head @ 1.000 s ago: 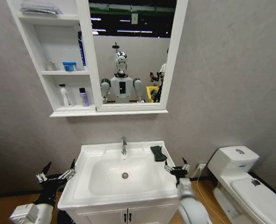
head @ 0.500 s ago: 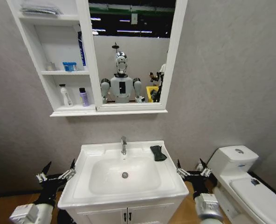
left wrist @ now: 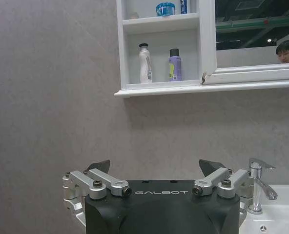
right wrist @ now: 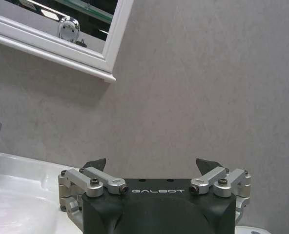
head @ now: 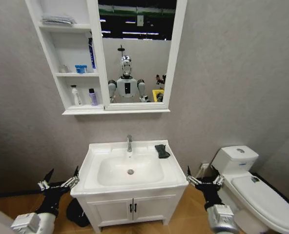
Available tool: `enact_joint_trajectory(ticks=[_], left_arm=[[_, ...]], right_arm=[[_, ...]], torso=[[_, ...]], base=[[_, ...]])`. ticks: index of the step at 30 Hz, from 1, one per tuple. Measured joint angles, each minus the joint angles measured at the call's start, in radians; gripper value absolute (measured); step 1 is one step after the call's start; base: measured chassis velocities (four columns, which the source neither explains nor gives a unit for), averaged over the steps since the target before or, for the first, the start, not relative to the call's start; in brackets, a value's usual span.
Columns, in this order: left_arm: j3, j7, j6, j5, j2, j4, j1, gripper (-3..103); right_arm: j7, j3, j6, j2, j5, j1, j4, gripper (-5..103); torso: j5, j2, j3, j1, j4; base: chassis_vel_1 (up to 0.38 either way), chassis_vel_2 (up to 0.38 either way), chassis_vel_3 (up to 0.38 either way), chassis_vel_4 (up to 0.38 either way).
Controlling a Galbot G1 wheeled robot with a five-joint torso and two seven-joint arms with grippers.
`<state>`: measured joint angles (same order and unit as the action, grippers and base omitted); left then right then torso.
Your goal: Move facial cleanser and shampoo from washbasin to cabinet, then wipe washbasin with towel.
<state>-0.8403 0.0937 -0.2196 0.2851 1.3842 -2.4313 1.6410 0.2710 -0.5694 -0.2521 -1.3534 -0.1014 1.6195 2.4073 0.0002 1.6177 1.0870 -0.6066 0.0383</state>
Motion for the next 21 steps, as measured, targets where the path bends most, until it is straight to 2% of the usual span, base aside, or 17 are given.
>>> enact_joint_trajectory(ticks=[5,6,13,16,17,18,21], left_arm=[[0.000,0.000,0.000,0.000,0.000,0.000,0.000,100],[0.000,0.000,0.000,0.000,0.000,0.000,0.000,100],[0.000,0.000,0.000,0.000,0.000,0.000,0.000,100],[0.000,0.000,0.000,0.000,0.000,0.000,0.000,100],[0.000,0.000,0.000,0.000,0.000,0.000,0.000,100],[0.000,0.000,0.000,0.000,0.000,0.000,0.000,100],[0.000,0.000,0.000,0.000,0.000,0.000,0.000,100]], right_arm=[[-0.011,0.003,0.014,0.001,-0.003,0.020,0.002,100],[-0.013,0.005,0.016,0.001,-0.004,0.022,0.003,100],[-0.016,0.026,0.030,0.002,-0.026,0.034,0.003,100],[-0.016,0.040,0.036,0.002,-0.039,0.038,0.001,100],[-0.016,0.051,0.038,0.002,-0.047,0.039,-0.001,100],[-0.016,0.051,0.038,0.002,-0.047,0.039,-0.001,100],[-0.015,0.073,0.042,0.002,-0.061,0.037,-0.008,100]], torso=[[-0.0012,0.000,0.000,0.000,0.0000],[0.0003,0.000,0.000,0.000,0.0001],[0.0003,0.000,0.000,0.000,0.0002],[-0.0013,0.000,0.000,0.000,0.0002],[0.0010,0.000,0.000,0.000,-0.0001],[0.0010,0.000,0.000,0.000,-0.0001],[-0.0018,0.000,0.000,0.000,0.0002]], base=[[0.310,-0.326,-0.316,0.321],[0.380,-0.359,-0.365,0.327],[0.372,-0.380,-0.358,0.356],[0.368,-0.382,-0.351,0.347],[0.358,-0.334,-0.338,0.339],[0.358,-0.334,-0.338,0.339],[0.358,-0.367,-0.332,0.339]])
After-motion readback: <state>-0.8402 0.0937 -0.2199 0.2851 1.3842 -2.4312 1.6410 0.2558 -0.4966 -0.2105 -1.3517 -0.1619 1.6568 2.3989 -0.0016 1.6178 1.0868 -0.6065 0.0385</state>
